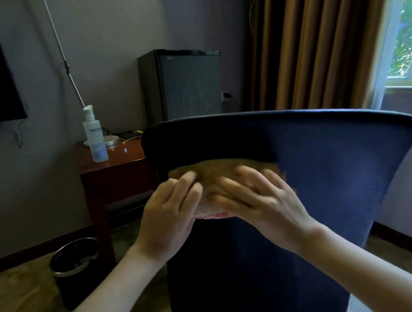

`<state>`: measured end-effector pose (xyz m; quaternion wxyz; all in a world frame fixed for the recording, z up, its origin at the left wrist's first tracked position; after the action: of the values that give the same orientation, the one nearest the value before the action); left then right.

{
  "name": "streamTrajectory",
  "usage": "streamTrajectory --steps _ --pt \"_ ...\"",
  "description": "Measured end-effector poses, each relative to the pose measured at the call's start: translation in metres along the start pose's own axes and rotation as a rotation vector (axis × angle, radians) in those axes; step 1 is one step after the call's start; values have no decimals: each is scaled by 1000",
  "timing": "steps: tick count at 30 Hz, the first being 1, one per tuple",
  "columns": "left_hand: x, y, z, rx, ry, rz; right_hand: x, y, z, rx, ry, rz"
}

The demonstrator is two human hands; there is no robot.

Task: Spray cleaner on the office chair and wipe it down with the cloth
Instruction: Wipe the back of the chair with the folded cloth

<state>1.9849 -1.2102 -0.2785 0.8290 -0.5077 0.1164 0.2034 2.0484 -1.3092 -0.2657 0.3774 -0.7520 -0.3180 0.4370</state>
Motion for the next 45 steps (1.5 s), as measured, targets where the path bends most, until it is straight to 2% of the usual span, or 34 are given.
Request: streamTrajectory --steps 5,9,15,20,28,35,40,42,45 --pt "-36 5 67 -142 -81 30 10 -69 35 -7 -18 -32" --pt "-26 21 103 -288 -39 55 39 -94 53 13 34 67" --pt "11 51 100 -356 69 -61 77 -67 51 42 80 119" --pt "39 81 75 -418 116 -127 104 -24 48 -29 166 208" --pt "81 117 40 -411 147 -43 131 35 43 -8 96 291" --pt "108 136 12 -405 273 78 136 66 44 -50 80 359" --pt "105 124 2 -317 337 179 125 67 39 -17 31 466" --pt "89 110 5 -280 297 146 108 54 37 -7 36 439" --pt "52 83 24 -271 201 41 79 20 36 0 69 308"
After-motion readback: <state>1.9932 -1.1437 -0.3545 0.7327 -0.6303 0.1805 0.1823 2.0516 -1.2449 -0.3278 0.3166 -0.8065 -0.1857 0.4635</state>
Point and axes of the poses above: each hand's wrist, its own y-axis away from the middle knuckle, its own x-axis out of the palm, z = x × y, the point moved 9 cm from there along -y, towards the middle knuckle, and after that the axes turned 15 degrees about x, right-handed, at the moved point
